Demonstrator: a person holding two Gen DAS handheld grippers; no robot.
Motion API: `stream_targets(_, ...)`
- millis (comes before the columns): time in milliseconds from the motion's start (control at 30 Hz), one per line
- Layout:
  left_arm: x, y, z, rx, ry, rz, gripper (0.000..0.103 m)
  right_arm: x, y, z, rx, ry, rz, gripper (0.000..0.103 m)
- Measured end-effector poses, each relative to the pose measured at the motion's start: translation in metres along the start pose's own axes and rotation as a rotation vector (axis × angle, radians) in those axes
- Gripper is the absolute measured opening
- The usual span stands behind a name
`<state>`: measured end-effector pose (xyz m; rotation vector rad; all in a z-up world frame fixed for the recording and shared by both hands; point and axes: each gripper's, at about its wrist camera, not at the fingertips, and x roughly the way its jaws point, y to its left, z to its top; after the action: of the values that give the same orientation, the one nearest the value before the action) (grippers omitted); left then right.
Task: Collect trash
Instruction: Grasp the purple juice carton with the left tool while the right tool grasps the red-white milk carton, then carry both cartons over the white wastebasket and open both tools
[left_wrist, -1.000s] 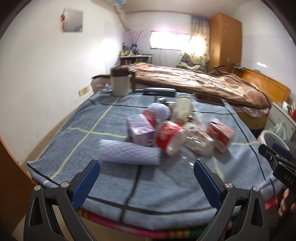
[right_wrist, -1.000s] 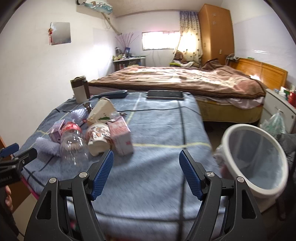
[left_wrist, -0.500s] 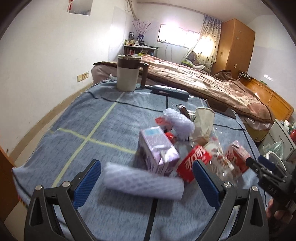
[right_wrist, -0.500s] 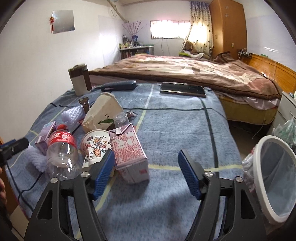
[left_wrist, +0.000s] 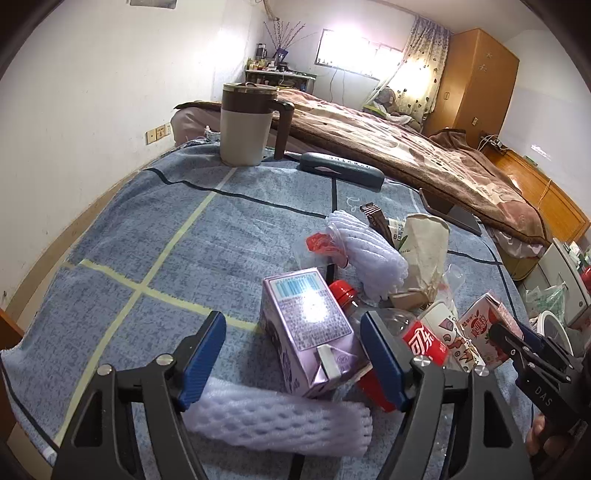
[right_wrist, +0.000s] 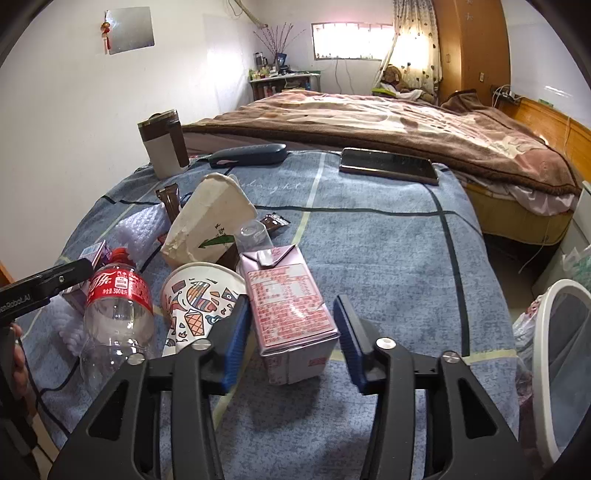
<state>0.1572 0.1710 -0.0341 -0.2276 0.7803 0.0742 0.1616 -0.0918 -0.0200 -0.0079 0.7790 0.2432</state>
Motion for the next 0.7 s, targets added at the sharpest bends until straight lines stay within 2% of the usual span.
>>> stream_targets(200, 0.012, -0.004, 0.001, 0.001, 0.026, 0.020, 0.075, 0.006, 0.003, 0.000, -0.011, 0.021, -0.005, 0.044)
stream_targets(267, 0.016, -0.003, 0.000, -0.007, 0.030, 0.027, 0.075, 0.006, 0.003, 0.000, -0.009, 0.020, -0.007, 0.040)
stream_targets(367, 0.015, -0.004, -0.001, 0.005, 0.022, 0.047, 0.068, 0.005, -0.001, 0.001, 0.009, 0.017, -0.002, 0.040)
stream_targets(433, 0.018, -0.006, -0.002, 0.026, 0.033, 0.050, 0.048, 0.007, -0.002, 0.001, 0.018, 0.019, 0.002, 0.040)
stream_targets(500, 0.020, -0.007, -0.003, 0.034, 0.038, 0.047, 0.040, 0.006, -0.003, 0.000, 0.023, 0.017, 0.007, 0.040)
stream_targets(700, 0.007, -0.014, -0.003, 0.052, -0.010, 0.040, 0.040, 0.000, -0.010, -0.001, 0.046, -0.003, 0.011, 0.040)
